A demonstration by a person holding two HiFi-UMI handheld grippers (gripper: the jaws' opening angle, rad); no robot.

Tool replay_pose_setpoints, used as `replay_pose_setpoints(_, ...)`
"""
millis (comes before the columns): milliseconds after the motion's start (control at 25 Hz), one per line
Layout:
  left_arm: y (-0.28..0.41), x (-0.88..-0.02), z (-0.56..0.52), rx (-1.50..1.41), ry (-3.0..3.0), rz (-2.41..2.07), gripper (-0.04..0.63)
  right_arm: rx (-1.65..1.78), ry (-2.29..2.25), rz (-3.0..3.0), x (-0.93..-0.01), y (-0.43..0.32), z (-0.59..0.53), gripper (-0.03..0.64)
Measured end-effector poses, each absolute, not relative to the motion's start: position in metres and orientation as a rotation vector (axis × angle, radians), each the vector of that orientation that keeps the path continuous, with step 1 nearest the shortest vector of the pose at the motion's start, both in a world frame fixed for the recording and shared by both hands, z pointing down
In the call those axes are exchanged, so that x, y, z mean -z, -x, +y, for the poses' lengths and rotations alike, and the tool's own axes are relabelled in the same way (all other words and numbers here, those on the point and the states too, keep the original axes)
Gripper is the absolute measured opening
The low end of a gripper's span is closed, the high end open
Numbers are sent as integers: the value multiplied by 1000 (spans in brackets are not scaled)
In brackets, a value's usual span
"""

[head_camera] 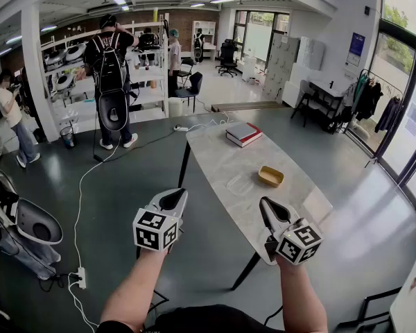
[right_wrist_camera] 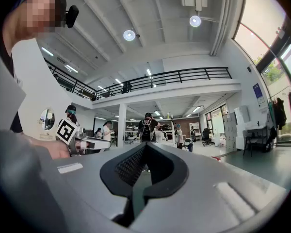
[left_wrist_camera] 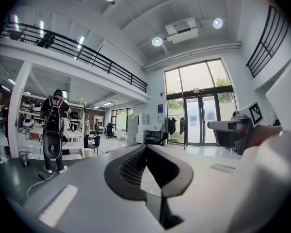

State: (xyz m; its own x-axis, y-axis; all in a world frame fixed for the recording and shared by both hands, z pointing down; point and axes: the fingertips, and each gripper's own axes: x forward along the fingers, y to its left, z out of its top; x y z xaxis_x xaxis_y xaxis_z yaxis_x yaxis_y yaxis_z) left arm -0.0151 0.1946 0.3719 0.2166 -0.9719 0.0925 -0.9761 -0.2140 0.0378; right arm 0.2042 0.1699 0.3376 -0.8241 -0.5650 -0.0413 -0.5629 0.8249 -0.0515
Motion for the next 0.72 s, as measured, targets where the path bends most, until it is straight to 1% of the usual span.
replay_pose_setpoints(320,43,-372,198,-82,-2379,-1909,3,55,910,2949,-335,-174,169,12)
replay_pose_setpoints(720,90,-391,214,-129,-2383,-1881,3,137,947,2917,-353,-126,175,14)
